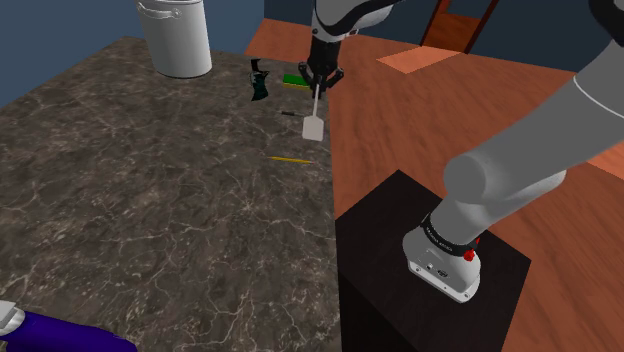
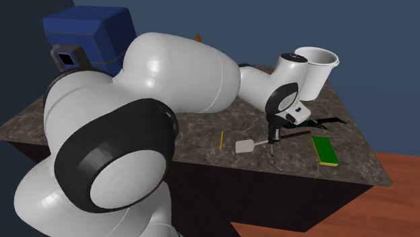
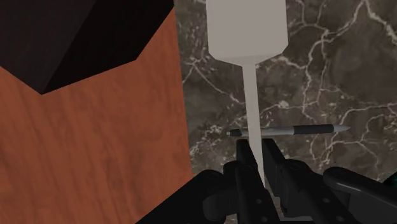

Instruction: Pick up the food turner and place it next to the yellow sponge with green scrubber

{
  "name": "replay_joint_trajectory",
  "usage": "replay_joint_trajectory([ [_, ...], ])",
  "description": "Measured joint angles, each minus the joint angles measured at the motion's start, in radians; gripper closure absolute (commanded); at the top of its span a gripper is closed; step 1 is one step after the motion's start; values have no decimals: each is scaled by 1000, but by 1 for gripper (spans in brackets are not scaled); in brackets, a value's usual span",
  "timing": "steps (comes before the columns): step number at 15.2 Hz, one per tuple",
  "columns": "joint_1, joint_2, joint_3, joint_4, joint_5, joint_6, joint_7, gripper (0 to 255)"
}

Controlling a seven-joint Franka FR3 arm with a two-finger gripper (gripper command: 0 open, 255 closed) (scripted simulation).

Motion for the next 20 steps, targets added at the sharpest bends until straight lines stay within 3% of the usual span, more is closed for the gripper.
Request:
replay_joint_trajectory([
  [5, -45, 45, -50, 28, -28, 13, -77, 255],
  [20, -49, 156, -41, -68, -100, 204, -25, 255],
])
